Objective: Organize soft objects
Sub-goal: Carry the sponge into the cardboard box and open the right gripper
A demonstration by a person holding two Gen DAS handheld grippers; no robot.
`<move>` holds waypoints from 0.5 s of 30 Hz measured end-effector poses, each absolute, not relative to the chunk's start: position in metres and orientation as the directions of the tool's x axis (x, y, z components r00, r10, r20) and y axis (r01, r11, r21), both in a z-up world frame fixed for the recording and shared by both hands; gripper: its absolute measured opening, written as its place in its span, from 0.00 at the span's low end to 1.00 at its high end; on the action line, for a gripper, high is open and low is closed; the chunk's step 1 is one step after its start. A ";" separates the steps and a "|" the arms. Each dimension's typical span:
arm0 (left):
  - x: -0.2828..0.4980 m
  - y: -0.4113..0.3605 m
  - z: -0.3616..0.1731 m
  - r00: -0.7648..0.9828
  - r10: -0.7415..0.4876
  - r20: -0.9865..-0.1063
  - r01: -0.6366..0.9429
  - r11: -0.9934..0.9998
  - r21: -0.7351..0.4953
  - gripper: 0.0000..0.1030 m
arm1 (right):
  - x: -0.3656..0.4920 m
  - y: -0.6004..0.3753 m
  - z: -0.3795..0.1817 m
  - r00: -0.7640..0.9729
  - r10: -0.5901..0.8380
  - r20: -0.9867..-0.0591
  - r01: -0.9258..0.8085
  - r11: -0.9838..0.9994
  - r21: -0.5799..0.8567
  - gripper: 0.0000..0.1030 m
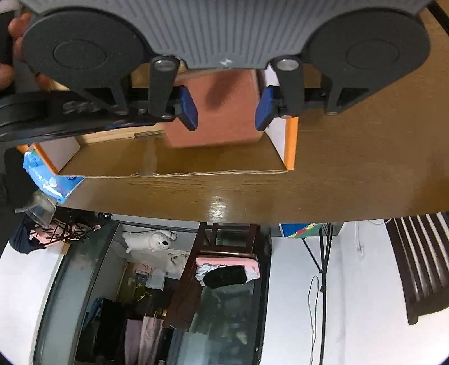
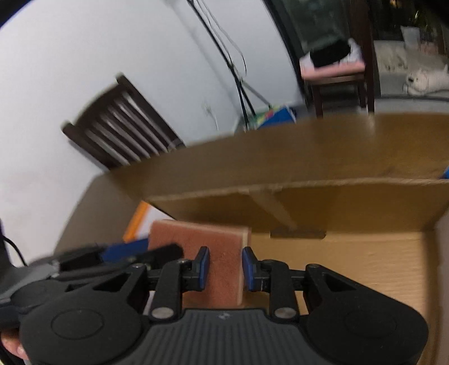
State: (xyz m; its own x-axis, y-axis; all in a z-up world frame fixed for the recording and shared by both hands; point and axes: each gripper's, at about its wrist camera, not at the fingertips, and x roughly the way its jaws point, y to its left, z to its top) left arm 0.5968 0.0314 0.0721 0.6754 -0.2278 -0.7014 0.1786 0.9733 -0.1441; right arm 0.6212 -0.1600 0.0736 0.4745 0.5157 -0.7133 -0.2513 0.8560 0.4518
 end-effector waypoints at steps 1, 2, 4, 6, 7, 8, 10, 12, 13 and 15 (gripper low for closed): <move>0.598 0.031 0.073 0.678 -0.227 -0.699 0.178 0.974 -0.143 0.45 | 0.624 -0.154 0.069 0.469 0.499 -0.729 -0.261 0.867 0.425 0.24; 0.597 0.032 0.076 0.696 -0.221 -0.683 0.182 0.975 -0.131 0.49 | 0.626 -0.151 0.066 0.477 0.488 -0.731 -0.265 0.873 0.409 0.25; 0.593 0.028 0.083 0.723 -0.213 -0.657 0.205 0.975 -0.090 0.58 | 0.628 -0.150 0.066 0.477 0.493 -0.728 -0.261 0.870 0.418 0.26; 0.579 0.025 0.090 0.724 -0.208 -0.657 0.211 0.975 -0.076 0.59 | 0.624 -0.153 0.071 0.483 0.487 -0.728 -0.250 0.873 0.419 0.27; 0.576 0.025 0.095 0.723 -0.208 -0.659 0.215 0.974 -0.073 0.59 | 0.620 -0.155 0.076 0.490 0.483 -0.726 -0.257 0.875 0.410 0.27; 0.571 0.025 0.101 0.727 -0.204 -0.655 0.214 0.975 -0.066 0.61 | 0.614 -0.158 0.084 0.499 0.477 -0.724 -0.263 0.879 0.398 0.29; 0.556 0.027 0.117 0.746 -0.191 -0.638 0.208 0.977 -0.050 0.70 | 0.603 -0.167 0.100 0.521 0.466 -0.715 -0.272 0.885 0.379 0.32; 0.536 0.030 0.137 0.766 -0.187 -0.615 0.201 0.978 -0.046 0.76 | 0.586 -0.179 0.120 0.551 0.451 -0.702 -0.277 0.892 0.356 0.39; 0.527 0.031 0.147 0.774 -0.184 -0.606 0.199 0.979 -0.044 0.76 | 0.578 -0.187 0.130 0.566 0.438 -0.699 -0.277 0.899 0.339 0.40; 0.504 0.033 0.166 0.791 -0.175 -0.586 0.192 0.981 -0.033 0.82 | 0.553 -0.202 0.154 0.595 0.413 -0.690 -0.289 0.911 0.296 0.44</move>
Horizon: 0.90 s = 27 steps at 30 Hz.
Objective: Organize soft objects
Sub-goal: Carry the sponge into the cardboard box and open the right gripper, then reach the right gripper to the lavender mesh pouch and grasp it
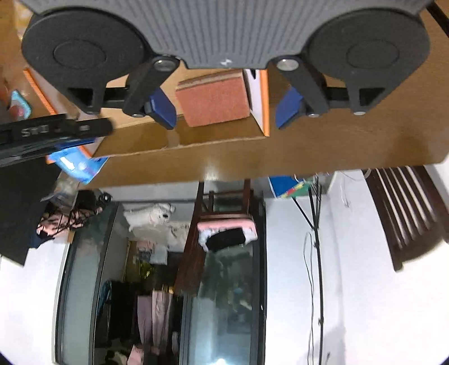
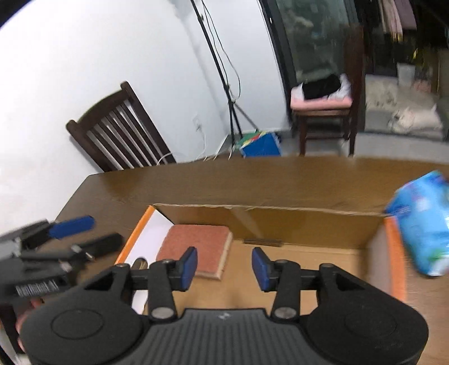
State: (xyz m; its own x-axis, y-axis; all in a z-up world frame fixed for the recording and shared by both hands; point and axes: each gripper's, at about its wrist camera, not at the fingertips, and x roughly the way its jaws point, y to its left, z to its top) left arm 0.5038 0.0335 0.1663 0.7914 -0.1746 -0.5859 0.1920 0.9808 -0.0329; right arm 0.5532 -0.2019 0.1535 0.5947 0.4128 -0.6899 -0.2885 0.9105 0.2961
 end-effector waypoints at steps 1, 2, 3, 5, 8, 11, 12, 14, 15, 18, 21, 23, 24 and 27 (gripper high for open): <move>0.490 0.034 0.176 0.803 -0.161 -0.574 0.184 0.983 -0.017 0.83 | 0.541 -0.210 0.164 0.610 0.396 -0.686 -0.294 0.918 0.268 0.46; 0.478 0.034 0.184 0.814 -0.145 -0.562 0.176 0.984 0.000 0.86 | 0.528 -0.218 0.176 0.630 0.374 -0.681 -0.299 0.926 0.232 0.53; 0.465 0.033 0.191 0.823 -0.128 -0.553 0.168 0.986 0.021 0.87 | 0.512 -0.227 0.187 0.657 0.345 -0.670 -0.301 0.935 0.187 0.58; 0.440 0.030 0.205 0.830 -0.111 -0.546 0.165 0.985 0.051 0.89 | 0.486 -0.244 0.204 0.699 0.297 -0.651 -0.284 0.950 0.128 0.61; 0.400 0.026 0.223 0.853 -0.097 -0.513 0.161 0.984 0.080 0.95 | 0.449 -0.269 0.222 0.730 0.262 -0.631 -0.259 0.961 0.100 0.63; 0.360 0.024 0.233 0.877 -0.106 -0.469 0.161 0.984 0.077 0.97 | 0.409 -0.291 0.232 0.755 0.255 -0.604 -0.244 0.964 0.102 0.68; 0.346 0.023 0.231 0.880 -0.118 -0.461 0.169 0.983 0.071 0.97 | 0.398 -0.295 0.232 0.762 0.259 -0.594 -0.246 0.964 0.105 0.70; 0.317 0.019 0.226 0.884 -0.134 -0.448 0.184 0.980 0.070 0.98 | 0.367 -0.305 0.229 0.774 0.276 -0.569 -0.256 0.960 0.117 0.72; 0.302 0.016 0.220 0.889 -0.140 -0.437 0.191 0.979 0.073 0.99 | 0.351 -0.307 0.225 0.780 0.289 -0.555 -0.264 0.956 0.127 0.72; 0.257 0.009 0.192 0.905 -0.143 -0.402 0.194 0.977 0.090 1.00 | 0.301 -0.313 0.210 0.804 0.313 -0.506 -0.293 0.948 0.122 0.75; 0.212 0.002 0.156 0.917 -0.151 -0.369 0.191 0.979 0.072 1.00 | 0.251 -0.308 0.189 0.841 0.324 -0.434 -0.325 0.943 0.075 0.77; 0.191 0.002 0.135 0.929 -0.143 -0.342 0.167 0.985 0.042 1.00 | 0.221 -0.306 0.173 0.857 0.338 -0.390 -0.345 0.937 0.055 0.79; 0.179 0.001 0.125 0.934 -0.139 -0.330 0.157 0.987 0.030 1.00 | 0.206 -0.305 0.163 0.863 0.342 -0.373 -0.350 0.936 0.048 0.80; 0.142 -0.001 0.099 0.948 -0.165 -0.271 0.179 0.983 0.027 1.00 | 0.164 -0.301 0.134 0.889 0.330 -0.319 -0.335 0.941 0.039 0.82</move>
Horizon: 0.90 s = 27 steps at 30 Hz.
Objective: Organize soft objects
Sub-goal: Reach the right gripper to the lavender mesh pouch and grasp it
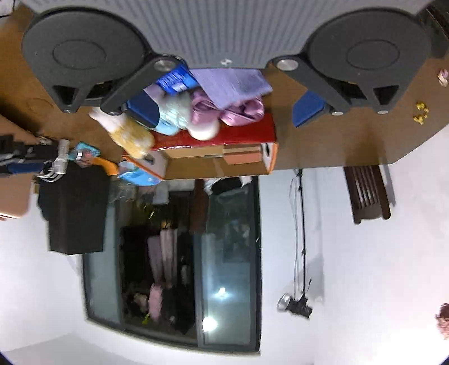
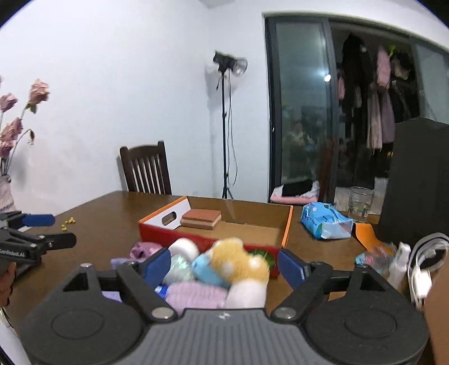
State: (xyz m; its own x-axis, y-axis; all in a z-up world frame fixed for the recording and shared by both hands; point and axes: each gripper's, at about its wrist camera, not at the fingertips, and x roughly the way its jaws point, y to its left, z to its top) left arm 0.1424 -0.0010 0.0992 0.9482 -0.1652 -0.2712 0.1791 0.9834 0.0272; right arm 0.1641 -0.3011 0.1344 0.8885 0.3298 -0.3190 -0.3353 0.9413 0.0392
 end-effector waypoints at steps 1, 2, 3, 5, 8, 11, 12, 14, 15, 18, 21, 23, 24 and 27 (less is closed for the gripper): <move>0.131 -0.003 0.093 0.952 -0.173 -0.251 0.191 0.980 0.048 1.00 | 0.152 -0.299 0.125 0.897 0.318 -0.308 -0.324 0.945 0.033 0.83; 0.121 -0.002 0.089 0.959 -0.168 -0.226 0.186 0.981 0.060 1.00 | 0.139 -0.296 0.116 0.906 0.300 -0.300 -0.310 0.951 0.016 0.83; 0.112 -0.003 0.084 0.967 -0.150 -0.206 0.165 0.985 0.056 1.00 | 0.125 -0.292 0.106 0.916 0.279 -0.289 -0.295 0.956 -0.013 0.83; 0.098 -0.005 0.075 0.965 -0.140 -0.221 0.154 0.987 0.047 1.00 | 0.099 -0.283 0.087 0.931 0.241 -0.274 -0.265 0.963 -0.055 0.86; 0.084 -0.008 0.066 0.952 -0.163 -0.258 0.190 0.978 0.083 1.00 | 0.073 -0.279 0.067 0.921 0.253 -0.298 -0.258 0.966 0.021 0.86; 0.079 -0.009 0.061 0.950 -0.177 -0.256 0.203 0.976 0.079 1.00 | 0.067 -0.275 0.056 0.900 0.273 -0.339 -0.273 0.961 0.048 0.86; 0.079 -0.008 0.061 0.952 -0.175 -0.252 0.199 0.977 0.073 1.00 | 0.067 -0.271 0.056 0.901 0.267 -0.341 -0.271 0.962 0.036 0.86; 0.082 -0.006 0.059 0.953 -0.175 -0.246 0.194 0.979 0.057 1.00 | 0.067 -0.268 0.055 0.906 0.260 -0.335 -0.265 0.964 0.032 0.86; 0.084 -0.005 0.058 0.953 -0.170 -0.252 0.188 0.981 0.047 1.00 | 0.070 -0.268 0.056 0.905 0.262 -0.334 -0.266 0.963 0.035 0.86; 0.090 -0.002 0.051 0.945 -0.169 -0.281 0.186 0.982 0.035 1.00 | 0.078 -0.268 0.054 0.905 0.255 -0.341 -0.256 0.966 0.043 0.86; 0.102 0.002 0.041 0.938 -0.154 -0.309 0.170 0.985 0.026 1.00 | 0.087 -0.271 0.048 0.901 0.245 -0.358 -0.236 0.969 0.070 0.85; 0.114 0.008 0.038 0.938 -0.138 -0.318 0.151 0.988 0.017 1.00 | 0.095 -0.269 0.047 0.892 0.266 -0.366 -0.253 0.964 0.083 0.80; 0.123 0.011 0.038 0.938 -0.137 -0.319 0.149 0.989 0.014 1.00 | 0.099 -0.267 0.048 0.885 0.285 -0.369 -0.273 0.958 0.086 0.77; 0.162 0.023 0.046 0.942 -0.146 -0.302 0.158 0.987 0.017 1.00 | 0.117 -0.250 0.051 0.853 0.353 -0.385 -0.348 0.934 0.086 0.61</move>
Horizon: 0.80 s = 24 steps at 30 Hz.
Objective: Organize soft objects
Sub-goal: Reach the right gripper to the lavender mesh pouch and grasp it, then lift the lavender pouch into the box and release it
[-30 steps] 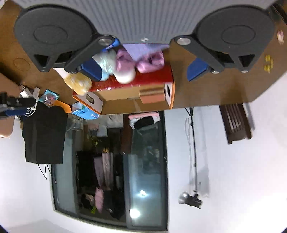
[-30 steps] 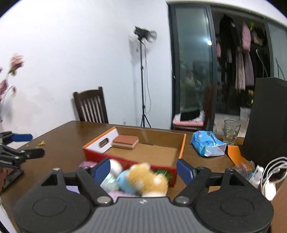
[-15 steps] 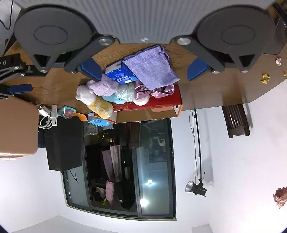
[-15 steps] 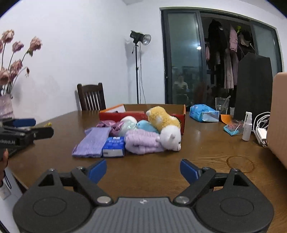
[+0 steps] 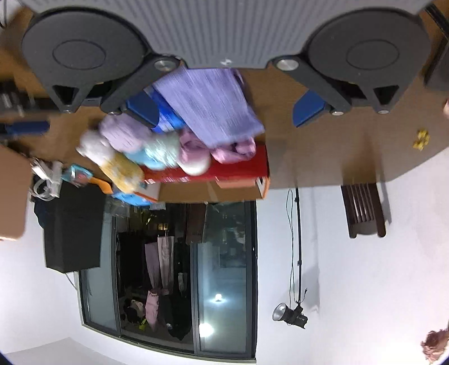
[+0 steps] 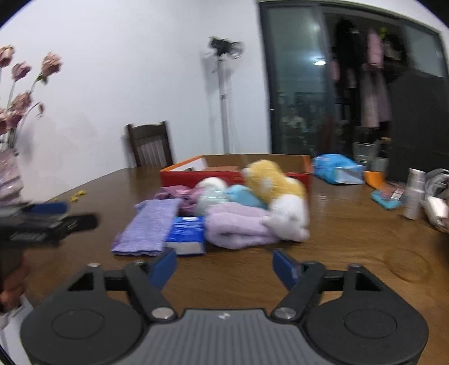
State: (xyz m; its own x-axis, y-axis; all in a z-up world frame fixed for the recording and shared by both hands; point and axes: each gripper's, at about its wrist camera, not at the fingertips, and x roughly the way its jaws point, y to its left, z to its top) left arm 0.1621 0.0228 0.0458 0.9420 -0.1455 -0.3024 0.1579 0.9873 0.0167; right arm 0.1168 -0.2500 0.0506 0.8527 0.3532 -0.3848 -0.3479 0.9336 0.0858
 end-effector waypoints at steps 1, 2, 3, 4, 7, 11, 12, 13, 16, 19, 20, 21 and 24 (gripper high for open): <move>0.179 0.027 0.048 0.938 -0.168 -0.302 0.182 0.983 0.016 1.00 | 0.122 -0.241 0.051 0.836 0.387 -0.390 -0.384 0.919 0.089 0.58; 0.198 0.030 0.050 0.928 -0.205 -0.313 0.220 0.975 0.013 1.00 | 0.127 -0.232 0.051 0.812 0.427 -0.397 -0.424 0.900 0.102 0.54; 0.219 0.035 0.050 0.912 -0.235 -0.336 0.250 0.968 -0.001 1.00 | 0.134 -0.221 0.049 0.779 0.477 -0.407 -0.468 0.874 0.128 0.51; 0.242 0.041 0.049 0.895 -0.250 -0.370 0.258 0.966 -0.031 0.99 | 0.141 -0.211 0.047 0.747 0.519 -0.416 -0.504 0.850 0.154 0.49; 0.298 0.059 0.040 0.808 -0.341 -0.481 0.294 0.940 -0.171 0.72 | 0.163 -0.176 0.039 0.671 0.590 -0.449 -0.569 0.798 0.199 0.43; 0.323 0.081 0.017 0.691 -0.461 -0.557 0.287 0.882 -0.374 0.28 | 0.189 -0.146 0.034 0.657 0.589 -0.471 -0.549 0.801 0.237 0.43; 0.319 0.084 0.014 0.684 -0.477 -0.552 0.293 0.872 -0.391 0.18 | 0.196 -0.144 0.032 0.655 0.584 -0.479 -0.530 0.807 0.259 0.43; 0.313 0.087 0.013 0.681 -0.488 -0.546 0.293 0.865 -0.407 0.14 | 0.201 -0.143 0.030 0.649 0.579 -0.494 -0.516 0.812 0.273 0.43; 0.281 0.092 0.009 0.684 -0.502 -0.529 0.279 0.851 -0.446 0.07 | 0.207 -0.149 0.027 0.650 0.549 -0.526 -0.471 0.834 0.288 0.39; 0.236 0.084 0.008 0.697 -0.498 -0.515 0.284 0.852 -0.439 0.03 | 0.197 -0.158 0.026 0.666 0.510 -0.545 -0.455 0.856 0.245 0.36; 0.218 0.079 0.007 0.700 -0.505 -0.505 0.296 0.849 -0.439 0.01 | 0.190 -0.160 0.026 0.671 0.497 -0.551 -0.452 0.862 0.227 0.36; 0.204 0.076 0.007 0.707 -0.504 -0.496 0.299 0.849 -0.436 0.01 | 0.182 -0.163 0.026 0.677 0.482 -0.557 -0.453 0.869 0.201 0.36; 0.167 0.065 0.007 0.718 -0.502 -0.482 0.300 0.848 -0.437 0.01 | 0.157 -0.168 0.027 0.680 0.459 -0.572 -0.464 0.873 0.149 0.36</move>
